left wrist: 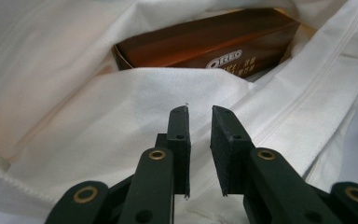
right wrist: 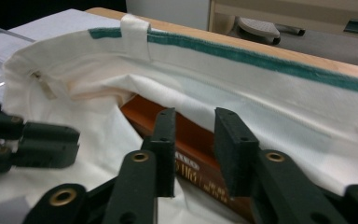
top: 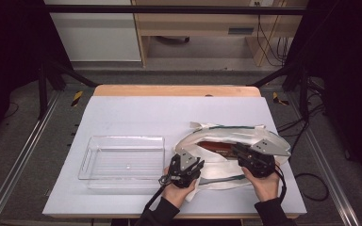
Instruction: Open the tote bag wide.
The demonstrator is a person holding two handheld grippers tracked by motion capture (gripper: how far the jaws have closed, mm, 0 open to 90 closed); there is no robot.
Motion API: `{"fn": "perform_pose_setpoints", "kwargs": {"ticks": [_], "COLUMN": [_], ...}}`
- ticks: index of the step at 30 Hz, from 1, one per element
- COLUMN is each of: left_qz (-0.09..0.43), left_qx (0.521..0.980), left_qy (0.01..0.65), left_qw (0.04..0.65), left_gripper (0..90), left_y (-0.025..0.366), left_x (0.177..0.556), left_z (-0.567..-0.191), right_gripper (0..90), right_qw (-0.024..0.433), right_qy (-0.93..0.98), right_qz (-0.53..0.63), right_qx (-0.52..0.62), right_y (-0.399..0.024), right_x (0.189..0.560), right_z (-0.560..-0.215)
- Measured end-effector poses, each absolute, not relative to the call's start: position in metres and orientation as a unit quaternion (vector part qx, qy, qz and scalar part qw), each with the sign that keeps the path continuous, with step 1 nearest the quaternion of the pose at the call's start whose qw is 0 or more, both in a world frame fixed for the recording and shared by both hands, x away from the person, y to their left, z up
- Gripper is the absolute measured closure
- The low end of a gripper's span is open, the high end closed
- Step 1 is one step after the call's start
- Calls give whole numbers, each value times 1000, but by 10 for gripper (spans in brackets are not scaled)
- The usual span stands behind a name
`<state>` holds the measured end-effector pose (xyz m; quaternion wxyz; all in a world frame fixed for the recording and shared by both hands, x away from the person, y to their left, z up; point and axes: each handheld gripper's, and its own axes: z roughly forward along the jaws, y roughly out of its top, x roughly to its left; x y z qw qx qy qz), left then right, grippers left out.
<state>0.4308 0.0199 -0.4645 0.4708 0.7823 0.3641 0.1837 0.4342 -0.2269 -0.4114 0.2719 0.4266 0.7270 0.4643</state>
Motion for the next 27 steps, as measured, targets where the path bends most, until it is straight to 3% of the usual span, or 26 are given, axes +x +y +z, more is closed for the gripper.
{"fn": "perform_pose_setpoints", "kwargs": {"ticks": [3,7,12,14,17,18,19,21,27], "left_qz": [178,173,171,171,172,172,172,169,163], "left_qx": [786,786,788,789,791,791,792,793,796], "left_qy": [363,365,364,362,362,362,360,361,364], "left_qw": [468,468,467,465,463,463,462,461,455], "left_gripper": [775,778,777,777,775,775,775,774,773], "left_y": [21,22,22,22,22,22,22,22,22], "left_x": [429,429,429,429,428,428,428,428,429], "left_z": [-472,-478,-481,-482,-484,-484,-484,-485,-485], "right_gripper": [527,431,437,480,714,714,812,866,892], "right_qw": [285,290,284,289,304,304,300,297,303], "right_qy": [732,743,752,757,755,755,752,750,740], "right_qz": [454,435,418,404,384,384,384,386,399], "right_qx": [421,418,423,424,435,435,443,448,449], "right_y": [-216,-206,-202,-201,-201,-201,-202,-203,-202], "right_x": [448,464,476,479,484,484,486,487,492], "right_z": [-413,-421,-430,-434,-436,-436,-437,-436,-424]}}
